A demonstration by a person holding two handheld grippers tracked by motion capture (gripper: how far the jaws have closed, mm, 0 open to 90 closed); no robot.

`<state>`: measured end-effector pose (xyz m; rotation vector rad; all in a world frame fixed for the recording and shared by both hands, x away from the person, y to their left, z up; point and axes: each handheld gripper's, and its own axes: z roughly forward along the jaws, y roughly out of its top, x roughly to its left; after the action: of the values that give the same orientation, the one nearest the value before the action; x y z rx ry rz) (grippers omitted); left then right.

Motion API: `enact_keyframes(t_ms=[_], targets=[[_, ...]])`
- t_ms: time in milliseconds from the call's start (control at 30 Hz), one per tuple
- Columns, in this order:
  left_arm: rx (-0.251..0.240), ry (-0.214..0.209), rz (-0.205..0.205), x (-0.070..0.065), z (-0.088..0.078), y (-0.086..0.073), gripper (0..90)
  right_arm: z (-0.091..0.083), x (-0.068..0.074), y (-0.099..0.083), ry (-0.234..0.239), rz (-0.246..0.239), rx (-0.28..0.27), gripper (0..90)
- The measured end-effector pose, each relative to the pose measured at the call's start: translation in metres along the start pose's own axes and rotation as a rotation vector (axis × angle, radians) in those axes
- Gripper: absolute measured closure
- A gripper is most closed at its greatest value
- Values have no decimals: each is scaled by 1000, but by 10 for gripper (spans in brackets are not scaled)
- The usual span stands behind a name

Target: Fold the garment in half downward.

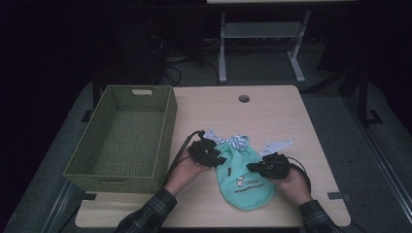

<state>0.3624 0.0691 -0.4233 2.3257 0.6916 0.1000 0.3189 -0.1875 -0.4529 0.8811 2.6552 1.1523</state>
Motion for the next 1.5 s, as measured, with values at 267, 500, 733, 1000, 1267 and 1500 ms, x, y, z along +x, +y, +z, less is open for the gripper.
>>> enact_keyframes(t_ms=[267, 500, 733, 1000, 1267, 1500], targets=[[-19, 25, 0, 21, 5, 20, 543, 13, 5, 7, 22, -7, -3, 897], [-45, 13, 12, 38, 18, 37, 514, 21, 4, 4, 21, -18, 24, 897], [0, -4, 9, 49, 46, 43, 439, 23, 4, 3, 17, -20, 35, 897], [88, -17, 19, 47, 69, 38, 304, 23, 3, 3, 19, -22, 33, 898], [107, -8, 74, 41, 71, 37, 345, 23, 3, 3, 18, -23, 32, 898], [149, -34, 124, 38, 67, 39, 579, 23, 3, 3, 19, -20, 32, 898]])
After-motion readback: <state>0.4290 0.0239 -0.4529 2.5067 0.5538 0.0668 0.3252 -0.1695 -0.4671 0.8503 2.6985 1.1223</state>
